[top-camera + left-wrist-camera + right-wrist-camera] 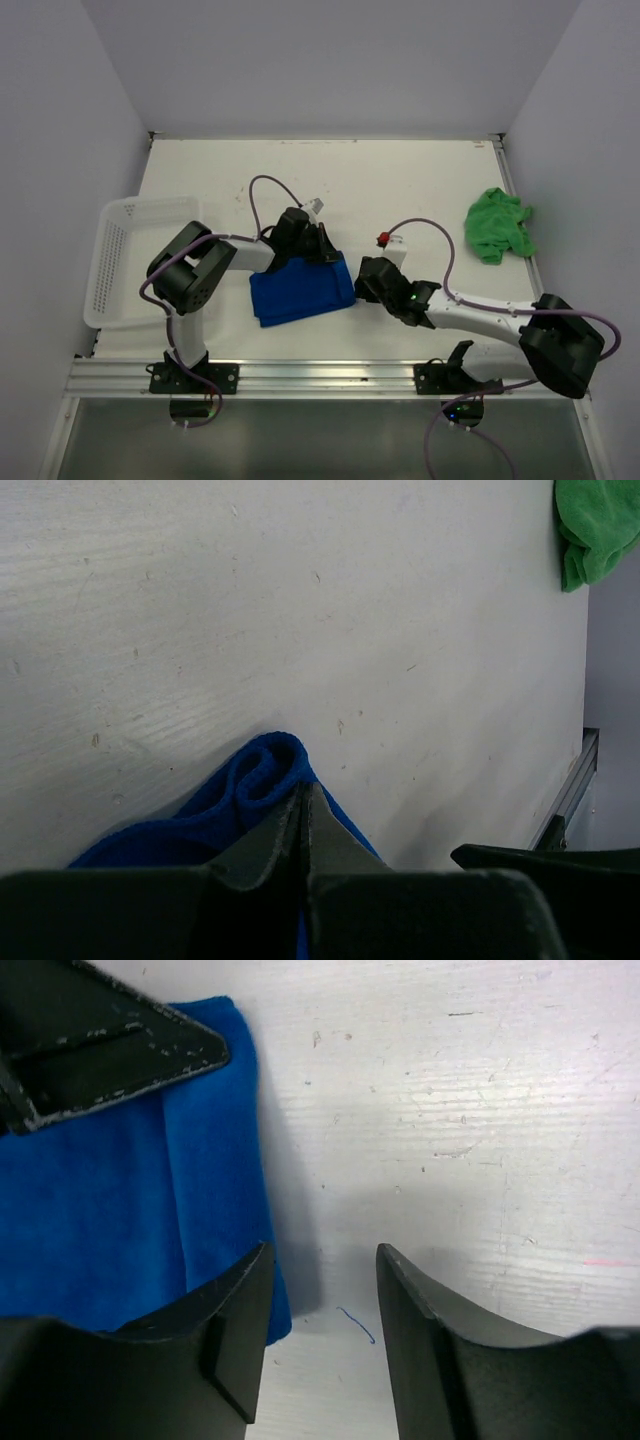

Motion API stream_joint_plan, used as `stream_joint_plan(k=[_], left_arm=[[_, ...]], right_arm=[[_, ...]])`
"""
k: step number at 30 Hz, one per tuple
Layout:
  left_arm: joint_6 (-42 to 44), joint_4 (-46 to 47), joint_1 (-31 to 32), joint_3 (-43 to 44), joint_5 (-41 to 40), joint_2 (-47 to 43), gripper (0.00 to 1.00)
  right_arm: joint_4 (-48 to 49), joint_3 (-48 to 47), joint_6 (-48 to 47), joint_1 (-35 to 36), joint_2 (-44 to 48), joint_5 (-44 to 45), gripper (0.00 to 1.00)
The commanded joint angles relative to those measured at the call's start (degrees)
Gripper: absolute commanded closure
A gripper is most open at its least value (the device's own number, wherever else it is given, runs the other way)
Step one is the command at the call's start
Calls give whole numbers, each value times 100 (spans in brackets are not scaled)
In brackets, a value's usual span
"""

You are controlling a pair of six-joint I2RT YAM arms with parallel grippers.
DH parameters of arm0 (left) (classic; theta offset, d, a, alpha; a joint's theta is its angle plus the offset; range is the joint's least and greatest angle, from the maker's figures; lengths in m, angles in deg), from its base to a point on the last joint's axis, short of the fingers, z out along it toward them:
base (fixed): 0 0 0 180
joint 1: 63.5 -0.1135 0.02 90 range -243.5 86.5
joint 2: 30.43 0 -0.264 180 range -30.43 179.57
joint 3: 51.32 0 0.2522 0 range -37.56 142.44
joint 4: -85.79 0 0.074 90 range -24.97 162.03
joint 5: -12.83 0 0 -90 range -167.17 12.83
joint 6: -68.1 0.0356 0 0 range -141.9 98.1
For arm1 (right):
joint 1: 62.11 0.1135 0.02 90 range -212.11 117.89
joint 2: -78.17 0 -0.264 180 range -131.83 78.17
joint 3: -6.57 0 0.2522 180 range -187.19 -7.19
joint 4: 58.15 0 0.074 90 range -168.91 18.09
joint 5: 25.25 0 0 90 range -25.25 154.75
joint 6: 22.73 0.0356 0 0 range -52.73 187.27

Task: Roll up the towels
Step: Roll the towel

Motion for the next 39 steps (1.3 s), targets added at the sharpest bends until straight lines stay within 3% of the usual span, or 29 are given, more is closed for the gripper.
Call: stream_joint_plan(k=[1,11,24,35,39], left_arm=[[282,-576,-28,-218,-494,-7,97],[273,-568,-28,-236,-468,-33,97],[273,-577,-37,-227,-450,-77,98],[264,-620,-28,-192,-433,-104,98],[229,-690,-28,-130,-433,-147,98]], right_arm=[[1422,365,497,-356,288,-964,49],[3285,990,1200,-1007,-248,-1906,43],[3594,1192,1121,-1024,-758,-1906,46],[3735,1201,770,-1033,-1013,-2011,68],[3481,1061,533,-1024,-961,-1977,81]])
